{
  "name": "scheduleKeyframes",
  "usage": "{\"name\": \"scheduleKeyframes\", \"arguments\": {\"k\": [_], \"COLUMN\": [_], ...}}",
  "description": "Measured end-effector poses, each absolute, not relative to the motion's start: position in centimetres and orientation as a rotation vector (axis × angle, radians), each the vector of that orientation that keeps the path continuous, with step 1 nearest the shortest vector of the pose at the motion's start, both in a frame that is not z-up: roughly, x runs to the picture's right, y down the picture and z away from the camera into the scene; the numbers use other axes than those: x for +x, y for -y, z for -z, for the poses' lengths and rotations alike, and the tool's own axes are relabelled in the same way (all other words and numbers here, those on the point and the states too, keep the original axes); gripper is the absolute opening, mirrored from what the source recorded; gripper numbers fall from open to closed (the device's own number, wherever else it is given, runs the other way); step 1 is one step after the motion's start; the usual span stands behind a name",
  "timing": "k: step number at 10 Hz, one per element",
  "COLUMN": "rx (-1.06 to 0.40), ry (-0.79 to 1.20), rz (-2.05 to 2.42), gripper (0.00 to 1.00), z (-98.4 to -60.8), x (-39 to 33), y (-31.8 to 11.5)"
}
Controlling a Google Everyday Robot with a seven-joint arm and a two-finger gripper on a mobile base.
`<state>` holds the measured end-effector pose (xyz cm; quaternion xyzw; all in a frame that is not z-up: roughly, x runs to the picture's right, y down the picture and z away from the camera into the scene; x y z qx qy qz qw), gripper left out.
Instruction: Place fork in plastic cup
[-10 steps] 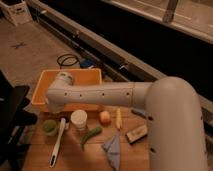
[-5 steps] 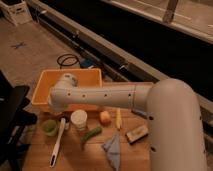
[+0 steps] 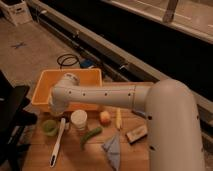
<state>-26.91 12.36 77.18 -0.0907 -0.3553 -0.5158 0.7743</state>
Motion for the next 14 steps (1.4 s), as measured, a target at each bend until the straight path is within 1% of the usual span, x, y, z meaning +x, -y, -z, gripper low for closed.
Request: {"name": "scheduleKeyframes", "arguments": {"k": [1,6,8,10,12,14], "rx": [-0.201,-0.198,-0.175,-0.171,-0.192,-0.207], "ry": [0.771,0.766,0.728,0.658,0.567,0.51], "rz": [1.12,1.129,1.116,1.091,1.011,0.923], "gripper": [0.8,0.8,0.8,0.8,0.8,0.8], "z": [-77.1,-76.3,-74.9,-72.7,-70.7,-69.9], "x": [-26.9,-26.7,-25.6,-23.8,-20.2,-17.1], "y": [-12.4,-12.1,-10.5,-7.7,-4.6,-2.9]}}
